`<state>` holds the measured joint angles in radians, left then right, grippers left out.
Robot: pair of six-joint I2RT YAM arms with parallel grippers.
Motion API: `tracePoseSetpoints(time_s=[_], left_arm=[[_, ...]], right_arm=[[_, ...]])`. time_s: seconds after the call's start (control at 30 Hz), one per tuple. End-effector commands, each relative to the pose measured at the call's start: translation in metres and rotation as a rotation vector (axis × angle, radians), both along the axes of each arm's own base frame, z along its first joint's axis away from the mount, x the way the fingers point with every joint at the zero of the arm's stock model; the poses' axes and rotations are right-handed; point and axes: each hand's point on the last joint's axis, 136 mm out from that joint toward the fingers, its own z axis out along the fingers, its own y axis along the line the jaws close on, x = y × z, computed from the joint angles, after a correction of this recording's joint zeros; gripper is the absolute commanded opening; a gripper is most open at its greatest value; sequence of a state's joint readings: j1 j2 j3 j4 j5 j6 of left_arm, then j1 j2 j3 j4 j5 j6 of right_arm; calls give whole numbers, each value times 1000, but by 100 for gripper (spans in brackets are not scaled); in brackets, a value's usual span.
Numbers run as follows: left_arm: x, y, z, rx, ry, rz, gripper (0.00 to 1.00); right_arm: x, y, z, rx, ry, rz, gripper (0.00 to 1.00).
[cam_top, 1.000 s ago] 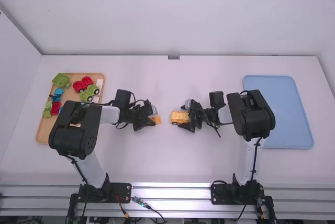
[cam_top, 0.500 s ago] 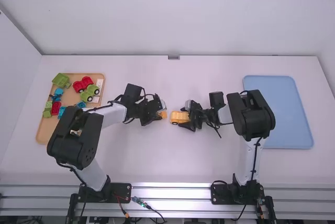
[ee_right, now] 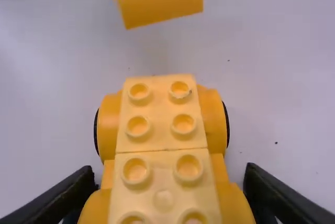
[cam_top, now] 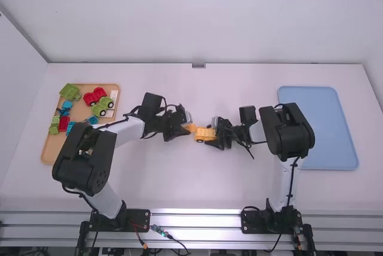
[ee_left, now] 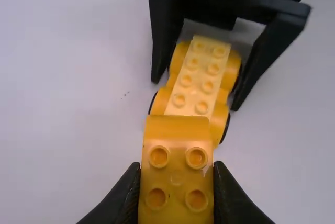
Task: Assemble lego blocks to make yellow taxi
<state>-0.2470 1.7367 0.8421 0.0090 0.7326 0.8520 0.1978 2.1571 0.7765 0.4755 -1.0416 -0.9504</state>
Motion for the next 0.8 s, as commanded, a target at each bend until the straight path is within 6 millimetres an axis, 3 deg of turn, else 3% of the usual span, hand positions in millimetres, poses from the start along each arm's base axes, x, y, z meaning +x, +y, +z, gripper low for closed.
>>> tracePoseSetpoints(time_s=[0.0, 0.4, 0.77], left_arm=[[-4, -10, 21, -68, -40, -68, 2], [-14, -29, 15, -31, -33, -100, 2], [-15, -34, 10, 5, -20, -75, 2]], right_arm=[[-7, -2, -8, -15, 15, 3, 61], [-17, 14, -5, -23, 7, 112, 51], [-28, 27, -6, -27, -31, 169, 50]])
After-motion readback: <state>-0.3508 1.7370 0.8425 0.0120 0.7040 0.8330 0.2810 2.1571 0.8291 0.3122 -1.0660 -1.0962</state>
